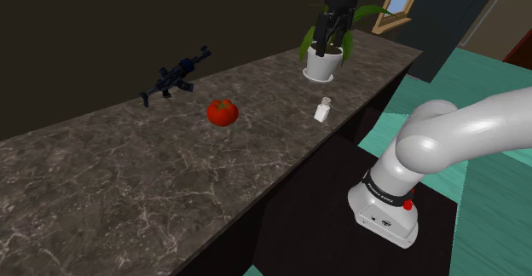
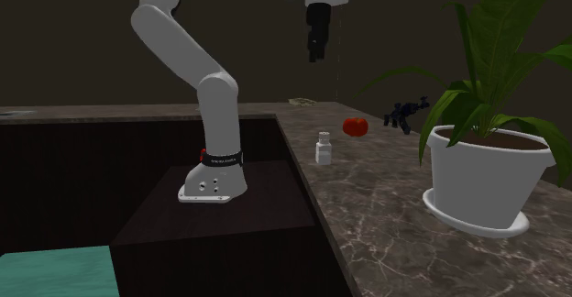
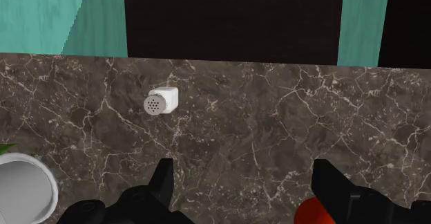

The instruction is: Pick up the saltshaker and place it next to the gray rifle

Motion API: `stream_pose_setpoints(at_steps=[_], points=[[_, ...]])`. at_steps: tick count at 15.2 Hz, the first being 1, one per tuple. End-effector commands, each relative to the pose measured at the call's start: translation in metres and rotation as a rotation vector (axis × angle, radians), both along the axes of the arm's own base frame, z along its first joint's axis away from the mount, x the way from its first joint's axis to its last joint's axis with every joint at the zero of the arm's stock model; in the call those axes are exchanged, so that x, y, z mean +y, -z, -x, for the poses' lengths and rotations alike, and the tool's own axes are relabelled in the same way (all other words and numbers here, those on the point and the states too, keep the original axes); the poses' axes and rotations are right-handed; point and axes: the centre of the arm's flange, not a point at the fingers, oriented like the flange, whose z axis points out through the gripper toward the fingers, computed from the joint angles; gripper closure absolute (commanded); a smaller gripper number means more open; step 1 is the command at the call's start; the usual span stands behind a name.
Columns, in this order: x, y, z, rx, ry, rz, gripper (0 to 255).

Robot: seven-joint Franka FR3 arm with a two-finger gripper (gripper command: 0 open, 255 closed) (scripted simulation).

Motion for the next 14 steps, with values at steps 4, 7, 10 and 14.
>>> stream_pose_setpoints(at_steps=[4,7,10,14], points=[[-0.028,0.031,-0.004,0.007,0.005,-0.030,0],[-0.056,0.064,-0.008,0.013,0.011,-0.059,0],[-0.082,0.097,-0.011,0.020,0.016,-0.089,0],[-0.116,0.142,-0.016,0.028,0.024,-0.129,0]])
